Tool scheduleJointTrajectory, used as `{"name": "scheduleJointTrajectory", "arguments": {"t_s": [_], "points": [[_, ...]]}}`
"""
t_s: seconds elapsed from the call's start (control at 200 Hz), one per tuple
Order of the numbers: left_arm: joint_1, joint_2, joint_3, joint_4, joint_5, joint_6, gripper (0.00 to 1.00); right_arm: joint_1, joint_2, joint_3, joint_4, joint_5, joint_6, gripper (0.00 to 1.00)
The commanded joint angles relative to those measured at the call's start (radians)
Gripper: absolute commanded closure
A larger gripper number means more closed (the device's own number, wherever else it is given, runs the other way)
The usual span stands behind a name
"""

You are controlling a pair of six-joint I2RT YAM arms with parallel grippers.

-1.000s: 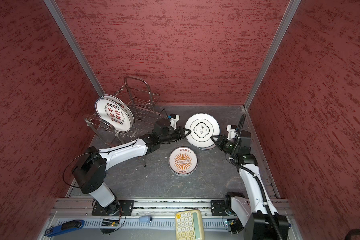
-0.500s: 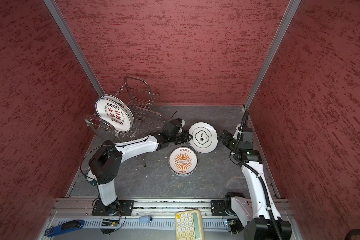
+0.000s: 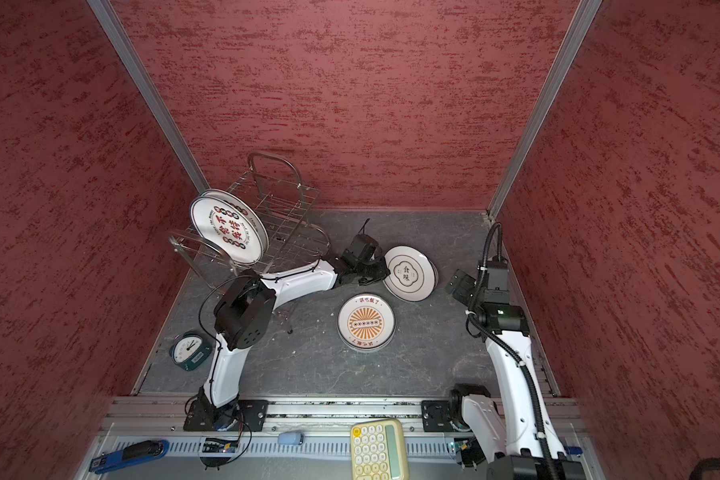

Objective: Unload the plates from the dish rack

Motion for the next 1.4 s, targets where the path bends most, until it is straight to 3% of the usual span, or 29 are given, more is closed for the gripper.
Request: {"name": "scheduleJointTrajectory", "arguments": {"t_s": [0.0,0.185,0.521,0.741,0.937,1.132,1.398], "points": [[0.01,0.039,0.065,-0.003,0.042,-0.033,1.0,-0.005,-0.028,0.039,-0.031,-0.006,-0.036,0.01],[0.016,0.089,0.117,-0.031,0.053,-0.041,0.95,-0.004,-0.04,0.029,-0.041,-0.057,-0.046,0.01],[0.015,0.127,0.183,-0.127,0.047,-0.026,0.67,-0.004,-0.047,0.03,-0.035,-0.088,-0.058,0.01],[0.001,0.174,0.31,-0.332,-0.01,0.007,0.54,-0.005,-0.052,0.028,-0.036,-0.104,-0.063,0.01],[-0.005,0.239,0.448,-0.501,-0.048,0.031,0.5,-0.004,-0.058,0.03,-0.035,-0.164,-0.06,0.01],[-0.009,0.251,0.49,-0.57,-0.094,0.045,0.47,-0.005,-0.049,0.026,-0.037,-0.169,-0.077,0.01],[-0.022,0.315,0.609,-0.636,-0.076,0.087,0.41,-0.005,-0.041,0.015,-0.026,-0.192,-0.09,0.01]]}}
